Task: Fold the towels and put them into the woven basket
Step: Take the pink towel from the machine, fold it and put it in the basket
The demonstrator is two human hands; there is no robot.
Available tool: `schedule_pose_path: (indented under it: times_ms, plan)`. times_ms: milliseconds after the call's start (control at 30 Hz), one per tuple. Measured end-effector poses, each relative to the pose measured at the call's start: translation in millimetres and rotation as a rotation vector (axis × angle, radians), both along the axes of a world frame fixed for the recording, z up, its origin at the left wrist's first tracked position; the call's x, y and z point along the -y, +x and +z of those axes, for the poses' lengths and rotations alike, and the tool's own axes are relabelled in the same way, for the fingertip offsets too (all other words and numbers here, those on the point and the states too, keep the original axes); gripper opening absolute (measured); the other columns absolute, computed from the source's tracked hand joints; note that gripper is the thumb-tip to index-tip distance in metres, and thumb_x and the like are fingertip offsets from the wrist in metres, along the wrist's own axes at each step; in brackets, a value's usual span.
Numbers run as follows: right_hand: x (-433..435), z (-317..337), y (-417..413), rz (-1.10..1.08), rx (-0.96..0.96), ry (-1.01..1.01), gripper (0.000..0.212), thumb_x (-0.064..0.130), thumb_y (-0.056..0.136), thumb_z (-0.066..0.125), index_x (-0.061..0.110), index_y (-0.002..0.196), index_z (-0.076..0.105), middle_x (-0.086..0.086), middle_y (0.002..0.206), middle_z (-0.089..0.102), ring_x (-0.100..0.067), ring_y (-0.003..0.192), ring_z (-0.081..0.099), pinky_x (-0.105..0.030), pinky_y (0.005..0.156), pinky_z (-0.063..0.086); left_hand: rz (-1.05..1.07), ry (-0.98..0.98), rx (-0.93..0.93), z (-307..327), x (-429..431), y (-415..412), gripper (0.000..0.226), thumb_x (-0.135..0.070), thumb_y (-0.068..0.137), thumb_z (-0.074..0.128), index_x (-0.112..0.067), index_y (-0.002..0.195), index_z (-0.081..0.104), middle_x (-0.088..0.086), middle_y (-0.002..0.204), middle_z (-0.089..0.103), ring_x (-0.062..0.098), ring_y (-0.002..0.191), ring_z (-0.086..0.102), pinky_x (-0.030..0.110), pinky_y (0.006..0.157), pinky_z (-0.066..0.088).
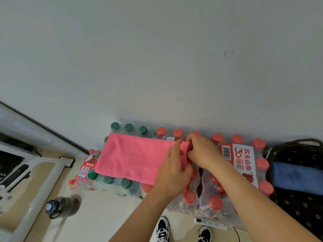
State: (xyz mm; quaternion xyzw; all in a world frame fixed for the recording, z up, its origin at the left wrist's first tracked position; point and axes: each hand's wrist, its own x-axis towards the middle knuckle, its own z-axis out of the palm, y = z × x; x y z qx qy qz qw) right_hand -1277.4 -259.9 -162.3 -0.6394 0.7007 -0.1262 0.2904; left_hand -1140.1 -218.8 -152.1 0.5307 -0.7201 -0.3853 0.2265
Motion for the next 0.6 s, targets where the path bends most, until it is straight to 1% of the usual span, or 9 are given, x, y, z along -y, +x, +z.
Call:
schedule_pose_path:
  times_ms: [33, 67, 167, 233, 300, 400, 467, 533, 600]
  plan:
    - [1, -1, -2, -0.007, 0.015, 0.004, 0.013, 0.017, 0.084, 0.053, 0.022, 0.096, 0.053, -0.003, 0.101, 0.063, -0.026, 0.094, 0.06, -0.034, 0.074, 0.047, -0.035, -0.055, 0.059, -3, -3, -2, 0.068, -0.021, 0.082, 0.06, -0.033, 0.14, 0.028, -0.007, 0.127, 0.049, 0.01, 0.106, 0.054, 0.032, 0.084, 0.049]
    - [2, -1, -5, -0.024, 0.034, 0.008, 0.015, 0.017, 0.086, 0.05, 0.021, 0.1, 0.054, -0.004, 0.103, 0.064, -0.025, 0.094, 0.059, -0.034, 0.075, 0.047, -0.046, -0.125, 0.111, -6, -8, -3, 0.066, -0.025, 0.082, 0.06, -0.029, 0.14, 0.029, -0.005, 0.123, 0.049, 0.013, 0.102, 0.053, 0.034, 0.079, 0.05]
    - [4, -1, -9, -0.074, 0.041, -0.022, 0.02, 0.023, 0.094, 0.041, 0.016, 0.104, 0.057, -0.005, 0.104, 0.065, -0.025, 0.094, 0.059, -0.036, 0.078, 0.048, -0.01, -0.292, 0.305, -16, -21, -3, 0.044, -0.036, 0.086, 0.055, -0.023, 0.126, 0.041, -0.004, 0.097, 0.048, 0.015, 0.081, 0.046, 0.035, 0.061, 0.047]
    - [4, 1, -6, -0.06, 0.027, -0.031, 0.032, 0.038, 0.097, 0.04, 0.015, 0.086, 0.059, -0.004, 0.086, 0.064, -0.026, 0.083, 0.059, -0.036, 0.068, 0.046, 0.005, -0.318, 0.443, -22, -26, -2, 0.039, -0.041, 0.084, 0.05, -0.018, 0.115, 0.048, -0.003, 0.093, 0.047, 0.015, 0.077, 0.042, 0.032, 0.058, 0.044]
    - [5, 2, -1, -0.046, 0.014, 0.019, 0.05, 0.056, 0.093, 0.038, 0.018, 0.062, 0.049, 0.001, 0.064, 0.052, -0.023, 0.069, 0.054, -0.033, 0.055, 0.036, -0.004, -0.345, 0.551, -26, -28, -1, 0.037, -0.041, 0.078, 0.046, -0.017, 0.105, 0.052, -0.001, 0.091, 0.048, 0.017, 0.076, 0.041, 0.03, 0.054, 0.04]
    - [8, 4, 2, -0.036, -0.036, 0.096, 0.057, 0.071, 0.083, 0.038, 0.021, 0.055, 0.035, 0.002, 0.061, 0.042, -0.022, 0.063, 0.047, -0.03, 0.049, 0.029, -0.033, -0.327, 0.642, -26, -28, -3, 0.042, -0.032, 0.067, 0.047, -0.017, 0.106, 0.051, 0.0, 0.093, 0.047, 0.02, 0.078, 0.04, 0.03, 0.052, 0.038]
    - [10, 6, 5, 0.033, -0.141, 0.112, 0.048, 0.062, 0.082, 0.049, 0.018, 0.064, 0.041, -0.003, 0.08, 0.051, -0.025, 0.074, 0.053, -0.029, 0.056, 0.034, -0.043, -0.307, 0.676, -27, -26, -4, 0.049, -0.029, 0.06, 0.059, -0.017, 0.106, 0.049, 0.0, 0.094, 0.047, 0.02, 0.078, 0.04, 0.029, 0.05, 0.035]
    - [12, 8, 9, 0.066, -0.189, 0.125, 0.029, 0.046, 0.083, 0.055, 0.017, 0.08, 0.049, -0.007, 0.097, 0.055, -0.027, 0.088, 0.058, -0.029, 0.064, 0.038, -0.041, -0.286, 0.7, -26, -25, -6, 0.054, -0.023, 0.051, 0.068, -0.016, 0.102, 0.051, 0.0, 0.092, 0.048, 0.019, 0.077, 0.041, 0.027, 0.047, 0.031]
    - [12, 12, 11, 0.066, -0.161, 0.165, 0.022, 0.038, 0.083, 0.056, 0.018, 0.08, 0.046, -0.005, 0.092, 0.053, -0.026, 0.083, 0.055, -0.029, 0.065, 0.04, -0.011, -0.299, 0.699, -25, -24, -9, 0.049, -0.017, 0.048, 0.071, -0.015, 0.094, 0.055, 0.0, 0.085, 0.049, 0.017, 0.071, 0.043, 0.025, 0.044, 0.026]
